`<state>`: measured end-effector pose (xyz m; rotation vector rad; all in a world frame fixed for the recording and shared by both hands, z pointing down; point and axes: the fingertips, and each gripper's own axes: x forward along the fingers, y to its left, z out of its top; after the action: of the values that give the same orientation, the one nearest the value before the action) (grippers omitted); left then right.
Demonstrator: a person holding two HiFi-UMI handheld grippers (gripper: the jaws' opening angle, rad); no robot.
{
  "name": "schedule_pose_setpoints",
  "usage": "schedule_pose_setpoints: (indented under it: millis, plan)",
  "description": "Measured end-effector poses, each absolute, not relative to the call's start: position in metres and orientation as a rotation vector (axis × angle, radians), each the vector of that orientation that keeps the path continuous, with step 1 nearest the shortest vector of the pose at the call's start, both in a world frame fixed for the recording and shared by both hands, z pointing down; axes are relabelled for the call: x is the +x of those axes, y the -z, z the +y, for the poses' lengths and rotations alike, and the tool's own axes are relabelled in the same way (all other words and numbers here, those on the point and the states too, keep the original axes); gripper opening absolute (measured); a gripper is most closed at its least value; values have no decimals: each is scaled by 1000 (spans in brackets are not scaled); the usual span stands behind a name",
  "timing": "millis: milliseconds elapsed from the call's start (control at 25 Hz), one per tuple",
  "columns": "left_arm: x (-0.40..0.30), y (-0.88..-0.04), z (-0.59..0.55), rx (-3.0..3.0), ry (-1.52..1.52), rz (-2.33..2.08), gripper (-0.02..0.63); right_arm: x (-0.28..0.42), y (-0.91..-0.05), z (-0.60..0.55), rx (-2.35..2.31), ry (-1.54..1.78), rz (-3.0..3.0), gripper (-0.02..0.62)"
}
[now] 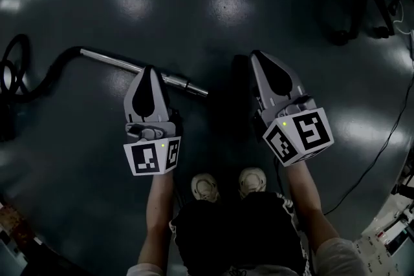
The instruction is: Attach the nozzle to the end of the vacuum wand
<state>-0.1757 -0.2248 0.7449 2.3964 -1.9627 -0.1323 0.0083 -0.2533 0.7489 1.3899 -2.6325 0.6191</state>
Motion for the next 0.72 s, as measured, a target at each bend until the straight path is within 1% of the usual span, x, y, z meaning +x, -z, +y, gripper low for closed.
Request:
schedule_pose_setpoints:
  millis: [120,200,400,520,600,720]
  plan:
    - [-176,-632,-226,2393,119,-1988,3,14,-651,-246,1381,-624,-2585,8]
    - [-178,-541,-216,2346,127,-2003,3,15,-566,-236,1384,-644,-2554,8]
    - [-166,-283,-176,2249,141,-2000,3,13,-309,-205,1336,-684,-2555,8]
    - [-165,-130,-149,2244,160,-2016,3,5,-155,-183,1301,-629,-2573,8]
    - [-157,-58,-133,2311,126,-2011,3,3,-80,-168,1302,-580,-2606,8]
    - [-146,-4,-106,2363,142,-1986,3,3,-19,-142,1274,-601,-2687,8]
